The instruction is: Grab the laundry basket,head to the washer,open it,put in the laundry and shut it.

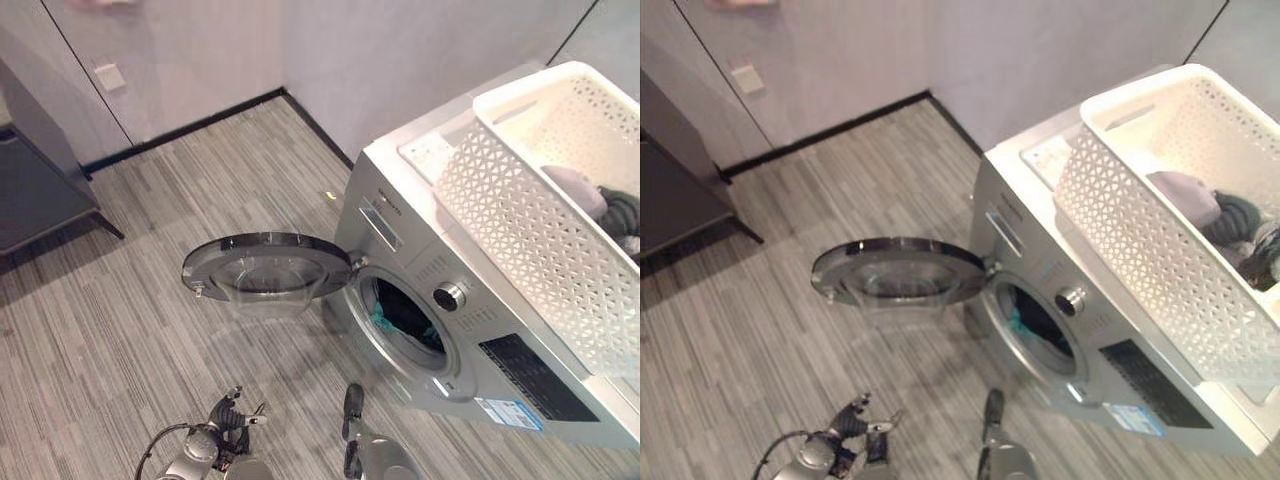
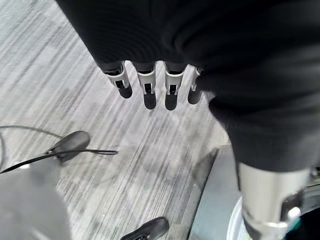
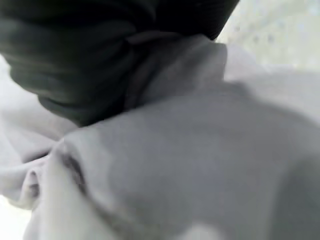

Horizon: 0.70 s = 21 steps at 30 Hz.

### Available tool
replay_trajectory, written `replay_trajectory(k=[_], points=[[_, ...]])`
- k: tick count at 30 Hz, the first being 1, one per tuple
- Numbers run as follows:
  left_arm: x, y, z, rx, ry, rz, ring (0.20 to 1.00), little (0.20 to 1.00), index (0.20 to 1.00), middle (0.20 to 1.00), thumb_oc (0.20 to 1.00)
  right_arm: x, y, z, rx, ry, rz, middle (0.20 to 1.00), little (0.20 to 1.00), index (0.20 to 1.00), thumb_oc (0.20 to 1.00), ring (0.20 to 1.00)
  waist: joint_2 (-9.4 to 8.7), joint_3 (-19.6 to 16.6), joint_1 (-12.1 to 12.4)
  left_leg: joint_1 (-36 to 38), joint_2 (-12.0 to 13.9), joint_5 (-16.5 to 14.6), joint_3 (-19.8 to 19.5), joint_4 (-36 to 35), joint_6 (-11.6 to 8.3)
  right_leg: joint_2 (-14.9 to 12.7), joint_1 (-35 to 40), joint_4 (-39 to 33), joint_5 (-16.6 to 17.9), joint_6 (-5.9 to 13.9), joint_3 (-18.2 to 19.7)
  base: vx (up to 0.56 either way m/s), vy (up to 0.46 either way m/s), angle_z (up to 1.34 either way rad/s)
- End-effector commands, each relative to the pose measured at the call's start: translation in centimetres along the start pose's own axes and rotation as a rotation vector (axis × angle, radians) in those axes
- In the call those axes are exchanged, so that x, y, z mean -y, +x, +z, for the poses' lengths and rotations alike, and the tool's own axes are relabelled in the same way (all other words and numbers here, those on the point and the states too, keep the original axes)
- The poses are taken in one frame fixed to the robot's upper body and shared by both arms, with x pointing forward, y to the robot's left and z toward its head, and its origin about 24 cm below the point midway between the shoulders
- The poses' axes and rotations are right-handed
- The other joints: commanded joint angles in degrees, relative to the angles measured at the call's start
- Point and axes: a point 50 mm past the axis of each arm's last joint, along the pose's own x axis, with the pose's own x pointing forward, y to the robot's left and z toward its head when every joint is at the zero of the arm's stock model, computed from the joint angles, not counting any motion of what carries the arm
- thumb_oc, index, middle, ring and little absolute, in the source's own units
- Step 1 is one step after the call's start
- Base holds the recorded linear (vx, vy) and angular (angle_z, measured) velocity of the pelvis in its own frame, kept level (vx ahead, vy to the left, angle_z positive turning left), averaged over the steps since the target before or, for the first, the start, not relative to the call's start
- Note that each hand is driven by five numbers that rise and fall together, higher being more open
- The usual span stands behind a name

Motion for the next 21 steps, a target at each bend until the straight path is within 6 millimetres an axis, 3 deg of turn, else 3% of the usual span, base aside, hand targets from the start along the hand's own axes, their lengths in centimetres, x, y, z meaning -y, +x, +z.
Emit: replay_trajectory(k=[1,2,4,9,15,18,21], points=[[-1.5,-0.1,-0.4,-0.007,0.064,0.018,1.000,1.000,1.000,1.000,1.000,1.6,-0.3,0.8,0.106,0.165,-0.164,0.200,0.200,0.200,0.200,0.200,-4.70,-1.5,-0.1,2.2,1.9,1.0,2.2,0.2,-1.54,-1.1,2.6,0.0,-7.9,3.20,4.9,0.06,-0.008,-0.01],[-1.4,-0.2,-1.1,-0.031,0.075,0.009,1.000,1.000,1.000,1.000,1.000,4.4,-1.5,0.7,0.148,0.245,-0.305,0.200,0.200,0.200,0.200,0.200,-5.01,-2.7,-0.3,3.3,1.9,0.5,2.3,0.2,-1.54,-1.0,3.8,0.0,-8.2,3.21,5.0,0.06,-0.007,0.01],[-1.3,-0.3,-1.2,-0.036,0.078,0.006,1.000,1.000,1.000,1.000,1.000,5.0,-1.9,0.7,0.156,0.259,-0.336,0.200,0.200,0.200,0.200,0.200,-5.15,-3.2,-0.4,3.7,1.9,0.3,2.4,0.2,-1.52,-0.9,4.1,0.0,-8.3,3.23,5.0,0.05,-0.004,0.00],[-1.4,-0.7,-2.7,-0.093,0.089,0.019,1.000,1.000,1.000,1.000,1.000,10.2,-4.9,1.5,0.303,0.450,-0.661,0.200,0.200,0.200,0.200,0.200,-5.60,-5.9,-1.0,6.2,1.9,-0.9,2.8,0.2,-1.38,-0.6,6.5,0.0,-8.7,3.25,5.3,0.06,0.004,0.00],[-1.5,-0.7,-2.9,-0.105,0.118,0.037,1.000,1.000,1.000,1.000,1.000,12.3,-6.4,3.5,0.446,0.513,-0.874,0.200,0.200,0.200,0.200,0.200,-5.39,-7.4,-0.8,7.8,1.7,-1.9,3.2,0.2,-0.98,-0.8,7.8,0.0,-8.6,3.34,5.5,0.04,0.018,-0.06],[-1.5,-0.7,-2.6,-0.096,0.121,0.046,1.000,1.000,1.000,1.000,1.000,13.0,-6.8,4.9,0.487,0.477,-0.943,0.200,0.200,0.200,0.200,0.200,-5.15,-7.8,-0.7,8.3,1.6,-2.2,3.1,0.2,-0.77,-0.9,8.2,0.0,-8.5,3.37,5.5,0.02,0.030,-0.05],[-1.4,-0.3,-1.3,-0.046,0.127,0.068,1.000,1.000,1.000,1.000,1.000,13.0,-7.9,7.5,0.568,0.355,-1.118,0.200,0.200,0.200,0.200,0.200,-4.23,-8.3,-0.5,8.9,0.8,-2.9,2.7,0.2,-0.06,-1.4,8.9,0.0,-8.4,3.49,5.6,0.02,0.067,-0.02]])
